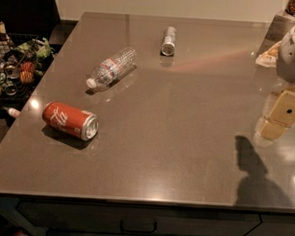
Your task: Place coke can upright
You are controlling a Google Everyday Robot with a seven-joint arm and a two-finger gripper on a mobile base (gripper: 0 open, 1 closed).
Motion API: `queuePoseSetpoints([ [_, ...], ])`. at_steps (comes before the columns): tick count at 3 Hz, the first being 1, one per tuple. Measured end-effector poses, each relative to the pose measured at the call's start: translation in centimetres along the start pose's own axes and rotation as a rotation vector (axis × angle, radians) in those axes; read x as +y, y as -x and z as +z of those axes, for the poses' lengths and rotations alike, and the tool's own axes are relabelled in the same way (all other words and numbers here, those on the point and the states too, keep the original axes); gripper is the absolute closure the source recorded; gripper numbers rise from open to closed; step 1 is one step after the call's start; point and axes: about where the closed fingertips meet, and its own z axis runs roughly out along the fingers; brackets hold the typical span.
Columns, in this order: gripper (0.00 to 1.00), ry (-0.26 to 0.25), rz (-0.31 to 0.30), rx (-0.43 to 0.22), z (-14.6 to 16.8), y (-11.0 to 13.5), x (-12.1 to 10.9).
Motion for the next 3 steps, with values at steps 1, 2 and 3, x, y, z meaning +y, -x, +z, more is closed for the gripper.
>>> queuePoseSetpoints([
  [1,0.00,0.002,0.000,-0.002,-0.1,0.1,0.0],
  [2,0.00,0.005,-0.001,-0.006,-0.2,0.2,0.0],
  [3,0.00,0.063,-0.012,-0.047,-0.1,3.4,0.7],
])
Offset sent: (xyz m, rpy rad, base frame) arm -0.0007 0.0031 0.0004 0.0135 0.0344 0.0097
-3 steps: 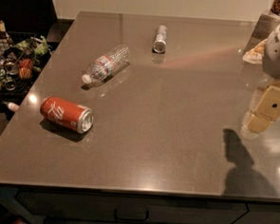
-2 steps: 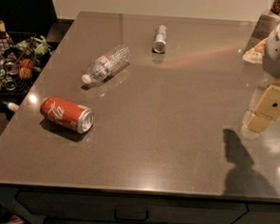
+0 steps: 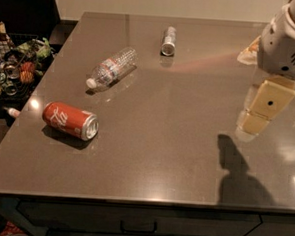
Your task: Place coke can upright
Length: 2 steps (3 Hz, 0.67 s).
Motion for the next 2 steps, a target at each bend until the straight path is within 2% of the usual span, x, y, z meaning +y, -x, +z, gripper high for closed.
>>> queuePoseSetpoints([
  [1,0.00,0.056,-0.009,-0.055,1.0,4.1,0.7],
  [2,0.00,0.091,0.011,-0.092,2.8,9.7,1.4],
])
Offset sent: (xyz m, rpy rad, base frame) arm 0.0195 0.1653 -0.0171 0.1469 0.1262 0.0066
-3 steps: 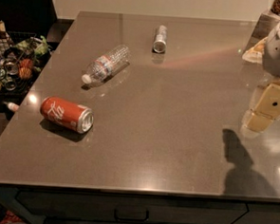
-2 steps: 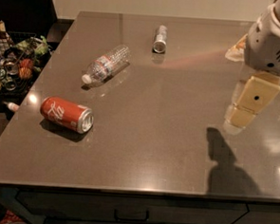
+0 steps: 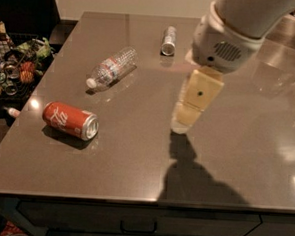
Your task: Place coke can upright
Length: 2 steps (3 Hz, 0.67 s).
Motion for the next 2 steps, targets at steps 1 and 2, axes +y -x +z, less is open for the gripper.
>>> queuePoseSetpoints([
  [1,0.00,-0.001,0.030,0.013,2.8,4.0,0.3],
  [2,0.00,-0.014,0.104,0.057,6.4,8.4,0.5],
])
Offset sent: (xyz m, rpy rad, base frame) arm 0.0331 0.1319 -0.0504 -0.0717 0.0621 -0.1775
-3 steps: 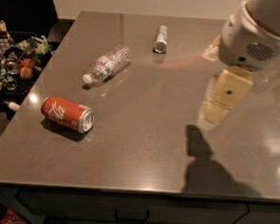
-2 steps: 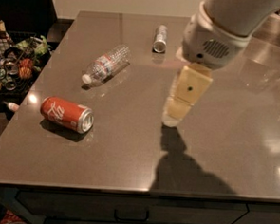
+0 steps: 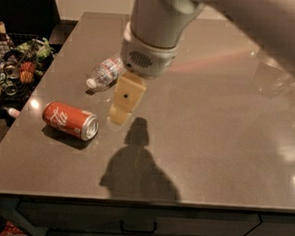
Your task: Place coke can upright
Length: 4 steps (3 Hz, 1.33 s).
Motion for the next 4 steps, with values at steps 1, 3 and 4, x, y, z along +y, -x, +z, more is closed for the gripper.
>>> queuePoseSetpoints([
  [1,0.00,0.007,0.028,0.016,1.5,2.6,0.7],
  [3,0.00,0.026,0.033,0.048,5.1,7.5,2.3],
  [4,0.00,0.033,0.014,0.083,7.4,9.3,3.0],
])
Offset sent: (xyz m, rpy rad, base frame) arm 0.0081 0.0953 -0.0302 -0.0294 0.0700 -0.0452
